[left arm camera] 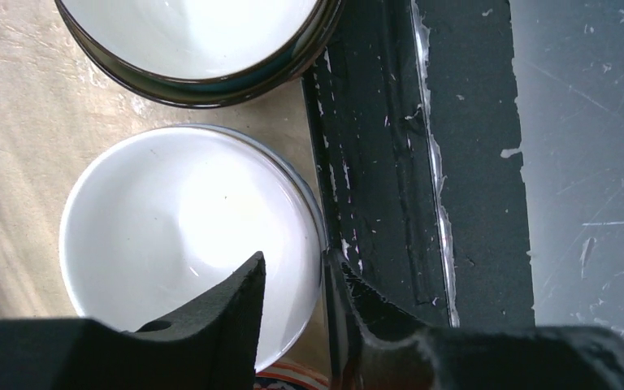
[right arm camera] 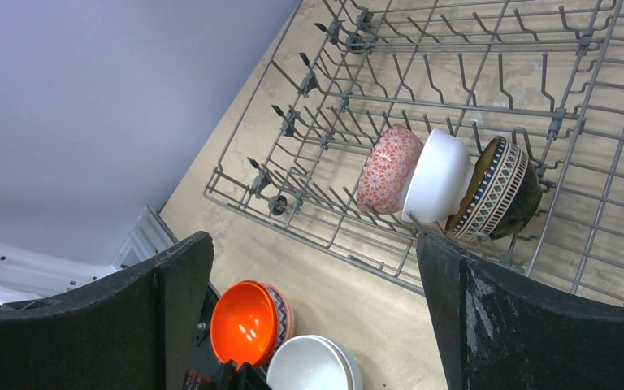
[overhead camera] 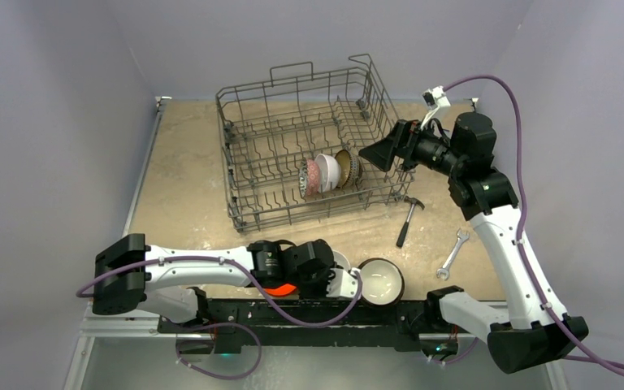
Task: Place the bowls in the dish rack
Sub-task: Pick up the bowl from the center of the board.
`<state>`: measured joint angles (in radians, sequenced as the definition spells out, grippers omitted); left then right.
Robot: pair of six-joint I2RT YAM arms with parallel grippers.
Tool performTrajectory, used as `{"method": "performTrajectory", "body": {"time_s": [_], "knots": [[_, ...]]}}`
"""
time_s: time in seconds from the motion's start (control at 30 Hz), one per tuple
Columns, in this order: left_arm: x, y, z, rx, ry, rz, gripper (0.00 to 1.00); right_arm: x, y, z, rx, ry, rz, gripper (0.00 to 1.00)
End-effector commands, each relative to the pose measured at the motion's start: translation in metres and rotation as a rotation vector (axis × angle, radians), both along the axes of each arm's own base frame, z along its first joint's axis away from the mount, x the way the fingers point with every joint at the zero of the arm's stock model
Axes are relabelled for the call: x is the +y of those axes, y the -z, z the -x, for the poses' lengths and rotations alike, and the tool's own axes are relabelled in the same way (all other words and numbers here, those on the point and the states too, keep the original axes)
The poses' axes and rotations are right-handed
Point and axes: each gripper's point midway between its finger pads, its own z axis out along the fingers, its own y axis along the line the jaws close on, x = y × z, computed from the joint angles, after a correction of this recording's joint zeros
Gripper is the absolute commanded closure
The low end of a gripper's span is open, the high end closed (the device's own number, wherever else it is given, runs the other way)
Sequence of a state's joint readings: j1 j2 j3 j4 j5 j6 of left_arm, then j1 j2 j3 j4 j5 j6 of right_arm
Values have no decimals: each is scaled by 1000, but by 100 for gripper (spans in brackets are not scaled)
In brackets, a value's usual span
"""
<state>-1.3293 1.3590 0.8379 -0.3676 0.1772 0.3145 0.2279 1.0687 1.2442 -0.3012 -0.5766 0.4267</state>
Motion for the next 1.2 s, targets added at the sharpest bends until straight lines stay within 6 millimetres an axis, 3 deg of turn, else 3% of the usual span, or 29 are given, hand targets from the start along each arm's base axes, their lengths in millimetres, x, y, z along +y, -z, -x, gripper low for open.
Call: {"method": "performTrajectory", "body": {"time_s": [0.0,0.67,0.83,0.97,1.17], "knots": [[-20,-27,-1,-2,-4,118,68,3,-8,2,-32,-24,-14,3],[-21,-8,18,60,90,71,64,2,-5,1,-33,-23,-7,3],[-23,-6,15,44,81,61,78,2,-6,1,-37,-20,-5,3],[-27,-17,13,33,79,80,99,1,-8,2,-42,-19,-6,3],[-35,-39,11,36,43,142,100,2,-8,3,-42,-21,-6,3]]}}
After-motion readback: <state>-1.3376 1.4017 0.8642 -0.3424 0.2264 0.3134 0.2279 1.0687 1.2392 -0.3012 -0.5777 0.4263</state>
